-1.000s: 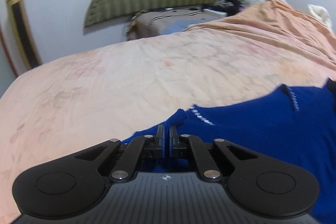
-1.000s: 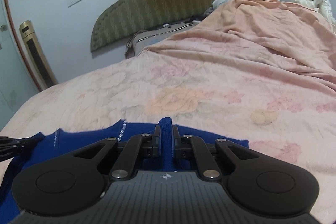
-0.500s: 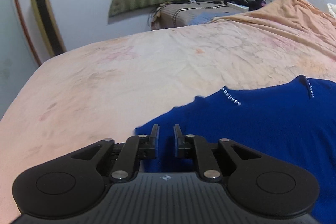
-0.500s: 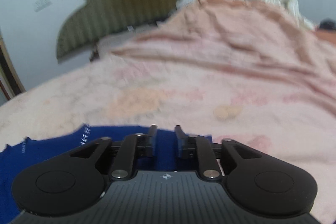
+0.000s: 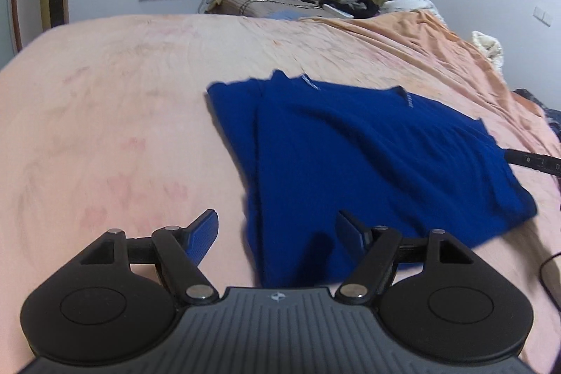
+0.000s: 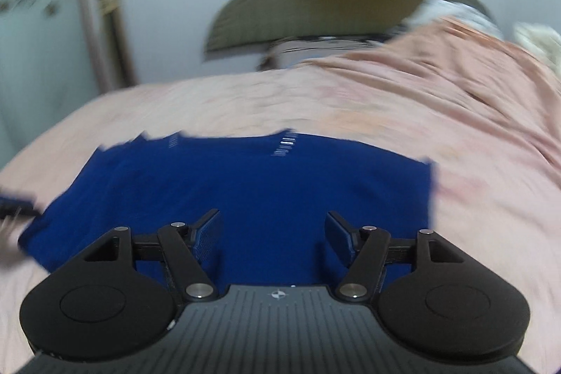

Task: Fold small clothes
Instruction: 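Lay the folded hem down and open both grippers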

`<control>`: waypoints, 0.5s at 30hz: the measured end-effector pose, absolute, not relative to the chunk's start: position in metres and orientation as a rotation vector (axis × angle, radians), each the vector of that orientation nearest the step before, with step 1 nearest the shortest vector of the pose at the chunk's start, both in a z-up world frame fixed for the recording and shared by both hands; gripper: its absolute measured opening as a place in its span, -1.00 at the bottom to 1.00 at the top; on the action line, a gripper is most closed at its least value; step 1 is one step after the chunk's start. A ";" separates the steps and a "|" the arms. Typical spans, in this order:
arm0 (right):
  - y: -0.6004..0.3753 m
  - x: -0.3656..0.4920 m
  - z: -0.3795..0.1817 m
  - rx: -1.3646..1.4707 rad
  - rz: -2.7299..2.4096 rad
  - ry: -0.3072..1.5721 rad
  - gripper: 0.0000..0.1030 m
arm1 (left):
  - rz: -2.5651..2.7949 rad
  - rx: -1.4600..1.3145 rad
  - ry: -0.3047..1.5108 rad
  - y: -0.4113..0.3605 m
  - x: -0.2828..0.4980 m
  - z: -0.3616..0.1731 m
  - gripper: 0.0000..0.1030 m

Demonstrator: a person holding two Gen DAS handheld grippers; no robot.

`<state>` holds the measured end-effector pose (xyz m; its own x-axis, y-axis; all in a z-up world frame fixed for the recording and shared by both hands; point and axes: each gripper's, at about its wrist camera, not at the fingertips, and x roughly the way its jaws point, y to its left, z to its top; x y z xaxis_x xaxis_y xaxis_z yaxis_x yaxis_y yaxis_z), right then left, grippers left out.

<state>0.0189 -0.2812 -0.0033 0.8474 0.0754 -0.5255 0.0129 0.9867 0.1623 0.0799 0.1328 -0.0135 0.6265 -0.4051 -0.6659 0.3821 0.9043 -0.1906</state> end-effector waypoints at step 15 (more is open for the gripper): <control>-0.323 -0.051 -0.042 0.402 -0.085 0.618 -0.81 | -0.419 -0.007 0.744 0.125 0.061 -0.009 -0.93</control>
<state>-0.0506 -0.3226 -0.0417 0.8143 0.0413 -0.5790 0.1961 0.9193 0.3414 0.0606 0.1253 -0.0094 0.6570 -0.3722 -0.6556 0.3671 0.9175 -0.1531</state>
